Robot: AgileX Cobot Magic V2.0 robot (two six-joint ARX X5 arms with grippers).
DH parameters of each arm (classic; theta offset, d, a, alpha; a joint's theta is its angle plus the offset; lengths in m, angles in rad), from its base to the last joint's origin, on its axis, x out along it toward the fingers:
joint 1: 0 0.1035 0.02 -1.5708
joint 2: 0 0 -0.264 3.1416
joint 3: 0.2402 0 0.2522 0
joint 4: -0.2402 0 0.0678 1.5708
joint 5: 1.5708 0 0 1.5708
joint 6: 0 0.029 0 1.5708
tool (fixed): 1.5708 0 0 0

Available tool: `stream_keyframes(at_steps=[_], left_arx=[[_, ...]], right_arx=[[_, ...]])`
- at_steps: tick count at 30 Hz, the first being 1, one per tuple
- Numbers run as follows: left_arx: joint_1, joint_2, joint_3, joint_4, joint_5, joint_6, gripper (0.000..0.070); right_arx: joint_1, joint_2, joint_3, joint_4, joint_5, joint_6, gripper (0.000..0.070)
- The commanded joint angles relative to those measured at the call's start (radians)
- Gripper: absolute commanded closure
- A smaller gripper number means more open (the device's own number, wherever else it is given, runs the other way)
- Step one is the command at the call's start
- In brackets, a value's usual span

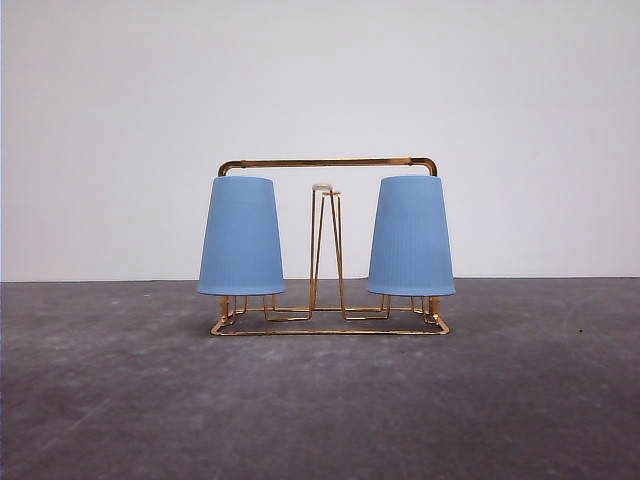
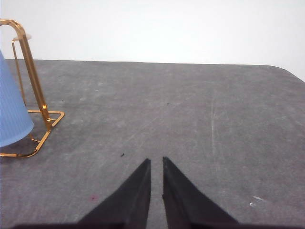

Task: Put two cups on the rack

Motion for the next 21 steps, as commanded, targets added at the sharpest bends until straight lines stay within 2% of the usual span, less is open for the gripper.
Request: stream_keyframes(at_steps=[1,21], left_arx=[[0.001,-0.001,-0.015,-0.005,-0.001,-0.003,0.07],[0.001,-0.001,-0.015,-0.005,-0.001,-0.003,0.07]], right_arx=[[-0.002,0.001,-0.003,0.013,-0.001,0.01,0.0657],[-0.002,0.001,-0.003,0.013,-0.001,0.01,0.0657]])
